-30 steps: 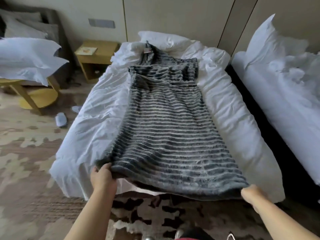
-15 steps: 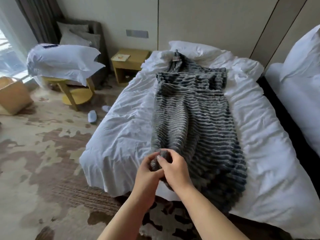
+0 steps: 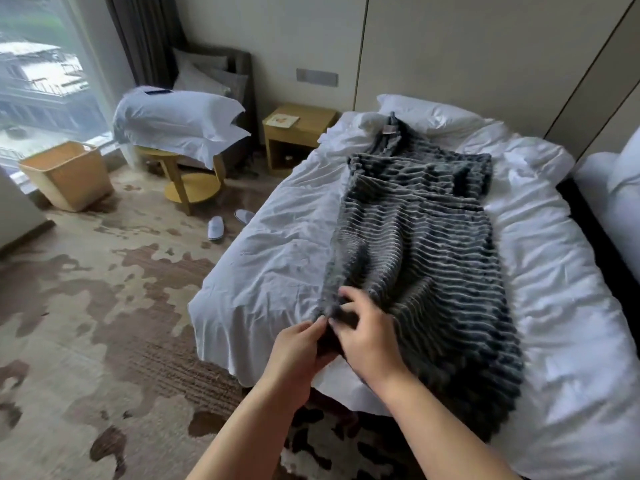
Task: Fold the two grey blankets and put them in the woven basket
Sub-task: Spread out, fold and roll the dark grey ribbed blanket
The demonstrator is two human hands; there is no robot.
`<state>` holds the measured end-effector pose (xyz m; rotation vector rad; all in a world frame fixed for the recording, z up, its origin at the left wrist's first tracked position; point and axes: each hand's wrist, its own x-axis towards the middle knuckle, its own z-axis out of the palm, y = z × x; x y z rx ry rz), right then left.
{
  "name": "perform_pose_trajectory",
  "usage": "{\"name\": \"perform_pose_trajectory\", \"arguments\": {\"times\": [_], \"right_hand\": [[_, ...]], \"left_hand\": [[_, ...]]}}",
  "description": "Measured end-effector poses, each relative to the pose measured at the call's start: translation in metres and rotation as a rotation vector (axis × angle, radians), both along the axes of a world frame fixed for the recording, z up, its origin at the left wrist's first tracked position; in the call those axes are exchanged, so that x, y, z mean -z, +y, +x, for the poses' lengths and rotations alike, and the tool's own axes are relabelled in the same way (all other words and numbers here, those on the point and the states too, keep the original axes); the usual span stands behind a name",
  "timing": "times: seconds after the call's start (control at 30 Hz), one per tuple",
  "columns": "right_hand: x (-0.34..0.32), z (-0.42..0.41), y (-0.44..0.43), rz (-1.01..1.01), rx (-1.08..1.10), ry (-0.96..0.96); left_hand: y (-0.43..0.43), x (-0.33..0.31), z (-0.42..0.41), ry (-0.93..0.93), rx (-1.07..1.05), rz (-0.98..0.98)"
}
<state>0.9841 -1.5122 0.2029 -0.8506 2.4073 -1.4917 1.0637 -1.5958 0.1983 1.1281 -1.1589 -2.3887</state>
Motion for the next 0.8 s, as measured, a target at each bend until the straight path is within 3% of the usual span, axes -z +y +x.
{"name": "perform_pose_trajectory", "arguments": {"times": [0.13, 0.3, 0.47, 0.8], "right_hand": [[0.007, 0.004, 0.009, 0.042, -0.125, -0.031], [0.021, 0.000, 0.023, -0.022, -0.189, -0.247], [0.056, -0.035, 0.055, -0.048, 0.139, -0.452], [0.210, -0.087, 0.230, 0.458, 0.618, -0.916]], "left_hand": [[0.002, 0.001, -0.008, -0.008, -0.013, -0.010], [-0.003, 0.012, -0.021, -0.111, 0.015, -0.034], [0.003, 0.036, -0.041, -0.233, -0.010, -0.050], [0.044, 0.120, -0.094, -0.514, 0.213, -0.076]]}}
